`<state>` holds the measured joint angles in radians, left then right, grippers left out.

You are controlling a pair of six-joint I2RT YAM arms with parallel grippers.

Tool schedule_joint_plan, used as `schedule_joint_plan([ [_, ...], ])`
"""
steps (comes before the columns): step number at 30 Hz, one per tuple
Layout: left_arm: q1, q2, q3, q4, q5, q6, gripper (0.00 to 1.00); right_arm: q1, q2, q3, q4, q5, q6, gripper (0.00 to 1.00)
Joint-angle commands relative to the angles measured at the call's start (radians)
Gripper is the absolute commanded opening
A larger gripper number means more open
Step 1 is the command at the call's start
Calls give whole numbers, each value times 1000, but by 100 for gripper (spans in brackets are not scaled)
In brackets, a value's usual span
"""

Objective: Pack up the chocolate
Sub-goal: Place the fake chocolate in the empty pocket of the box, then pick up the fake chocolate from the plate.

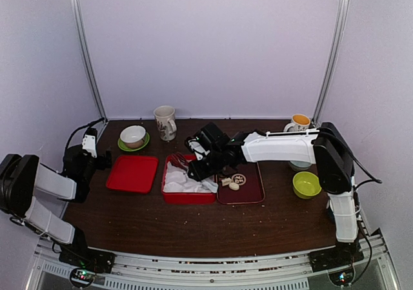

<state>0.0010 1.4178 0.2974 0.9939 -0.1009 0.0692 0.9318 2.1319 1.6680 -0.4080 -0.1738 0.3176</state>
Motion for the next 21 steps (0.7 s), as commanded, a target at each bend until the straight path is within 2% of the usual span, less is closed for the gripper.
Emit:
schedule_joint_plan([
  [1,10,6,14,54,-5,-2,98,5,5,48,28,31,-7,37],
  [12,10,5,14,53,-5,-2,98,4,0,48,24,32,-15,38],
  [21,9,5,15,54,-4,-2,98,4,-76,0,61,21,-32,38],
])
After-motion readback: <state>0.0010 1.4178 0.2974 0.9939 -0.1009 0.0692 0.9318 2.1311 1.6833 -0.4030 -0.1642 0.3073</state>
